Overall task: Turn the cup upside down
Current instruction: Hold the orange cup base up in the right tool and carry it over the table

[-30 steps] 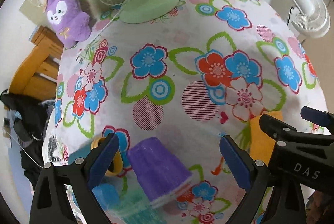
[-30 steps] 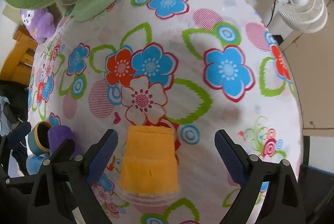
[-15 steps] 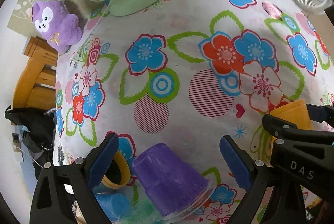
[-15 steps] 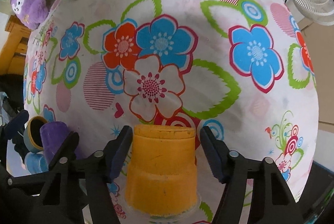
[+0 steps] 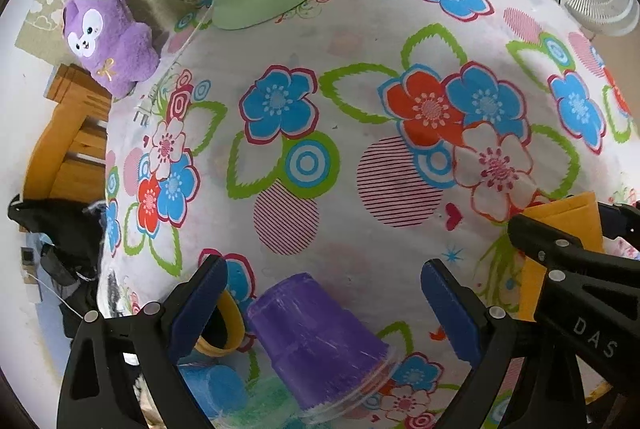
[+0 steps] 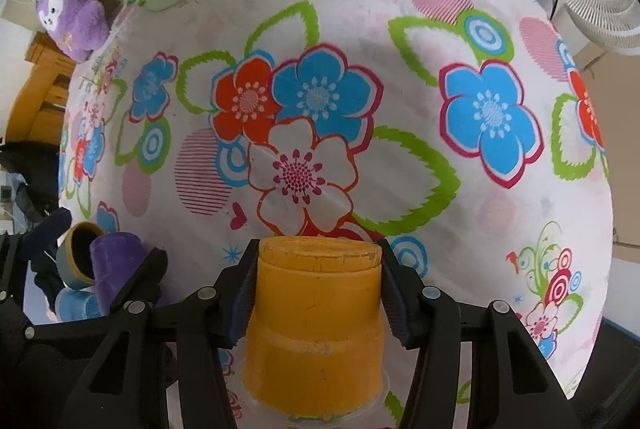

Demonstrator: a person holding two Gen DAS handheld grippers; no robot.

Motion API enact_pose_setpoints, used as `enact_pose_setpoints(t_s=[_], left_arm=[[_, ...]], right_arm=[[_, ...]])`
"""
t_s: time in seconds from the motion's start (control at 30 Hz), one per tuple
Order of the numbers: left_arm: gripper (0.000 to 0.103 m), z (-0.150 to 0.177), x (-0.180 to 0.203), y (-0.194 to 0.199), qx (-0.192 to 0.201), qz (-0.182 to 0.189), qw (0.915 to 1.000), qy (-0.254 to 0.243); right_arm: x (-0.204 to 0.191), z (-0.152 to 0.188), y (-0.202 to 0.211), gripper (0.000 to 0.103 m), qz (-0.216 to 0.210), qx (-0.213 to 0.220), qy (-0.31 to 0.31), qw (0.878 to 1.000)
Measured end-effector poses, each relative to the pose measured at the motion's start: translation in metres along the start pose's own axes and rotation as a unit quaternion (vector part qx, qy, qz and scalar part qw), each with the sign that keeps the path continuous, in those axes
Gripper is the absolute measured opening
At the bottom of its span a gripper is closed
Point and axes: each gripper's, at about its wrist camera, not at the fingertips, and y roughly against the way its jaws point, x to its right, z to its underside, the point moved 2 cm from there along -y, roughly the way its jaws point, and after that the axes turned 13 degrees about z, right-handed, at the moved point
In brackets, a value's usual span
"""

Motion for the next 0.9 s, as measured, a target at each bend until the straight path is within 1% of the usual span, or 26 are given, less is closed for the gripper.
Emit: enact_pose_setpoints(t_s=[0.13,0.27,0.4,0.53,0.63,0.77,0.9], left_arm=[[0.098,0.0,0.004,0.01,0.005,0.027,0.9996,0.012],[0.098,0.003,0.011,0.02,0.01,0.033,0.9993,0.016],[0.098,0.007,0.018,0.032,0.018,0.059,0.9978,0.025],[0.098,0.012,0.024,0.046,0.03,0.078,0.996,0.032],[0.098,0.017,0.03,0.057,0.043,0.084,0.995,0.034],[0.098,0.026,0.038,0.068,0.052,0.108,0.992,0.041],[0.098,0.035,0.046,0.077,0.064,0.12,0.9896,0.046]], right_arm=[[0.005,-0.001,0.015,0.058,0.0,0.021,0.003,1.0],[0.009,-0.001,0.031,0.057,0.003,0.039,0.009,0.999],[0.017,0.003,0.047,0.057,0.003,0.059,0.012,0.998],[0.023,0.01,0.065,0.057,-0.007,0.083,0.018,0.996],[0.026,0.016,0.078,0.057,-0.01,0.103,0.022,0.994],[0.033,0.025,0.094,0.057,-0.016,0.131,0.029,0.991],[0.038,0.034,0.107,0.057,-0.02,0.157,0.04,0.987]])
